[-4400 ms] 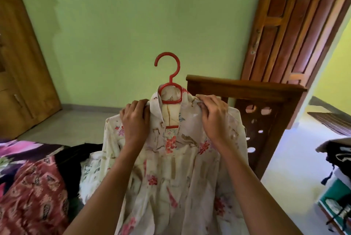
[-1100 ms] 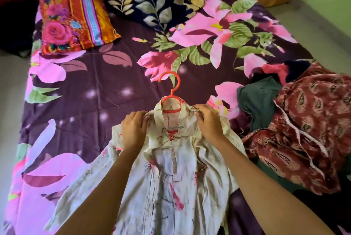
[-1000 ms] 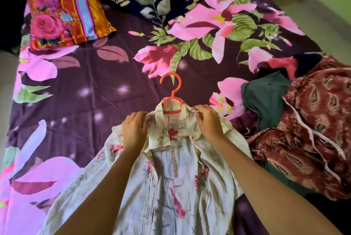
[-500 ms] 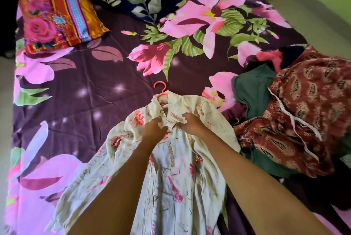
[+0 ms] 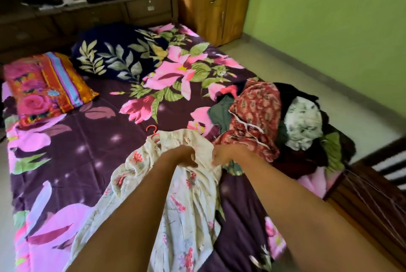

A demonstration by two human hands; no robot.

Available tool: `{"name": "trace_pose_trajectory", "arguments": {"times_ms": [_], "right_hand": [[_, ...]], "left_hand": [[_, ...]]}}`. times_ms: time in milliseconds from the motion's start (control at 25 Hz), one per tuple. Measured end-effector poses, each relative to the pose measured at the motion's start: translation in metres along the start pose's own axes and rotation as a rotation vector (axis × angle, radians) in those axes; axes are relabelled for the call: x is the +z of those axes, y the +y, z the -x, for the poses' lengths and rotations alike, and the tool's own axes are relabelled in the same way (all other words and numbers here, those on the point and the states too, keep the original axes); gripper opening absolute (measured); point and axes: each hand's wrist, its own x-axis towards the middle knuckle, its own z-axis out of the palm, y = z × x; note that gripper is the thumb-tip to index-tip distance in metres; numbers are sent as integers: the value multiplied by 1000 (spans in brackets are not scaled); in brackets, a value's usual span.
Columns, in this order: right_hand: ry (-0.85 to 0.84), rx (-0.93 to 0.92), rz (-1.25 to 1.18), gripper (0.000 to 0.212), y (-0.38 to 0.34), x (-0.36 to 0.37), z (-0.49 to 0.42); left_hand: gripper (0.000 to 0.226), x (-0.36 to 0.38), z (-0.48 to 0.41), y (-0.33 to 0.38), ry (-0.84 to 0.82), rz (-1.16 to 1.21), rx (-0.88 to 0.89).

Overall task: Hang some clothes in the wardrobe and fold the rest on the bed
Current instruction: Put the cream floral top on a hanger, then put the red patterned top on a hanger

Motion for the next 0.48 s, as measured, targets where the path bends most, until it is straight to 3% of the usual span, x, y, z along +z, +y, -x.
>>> {"name": "trace_pose_trajectory", "arguments": {"times_ms": [200, 480], "right_hand": [[65, 120, -105, 39, 42, 15, 112], [147, 223, -298, 33, 142, 50, 197]], "left_hand": [[36, 14, 32, 85, 6, -100, 138], [29, 47, 12, 202, -152, -288, 300]]}}
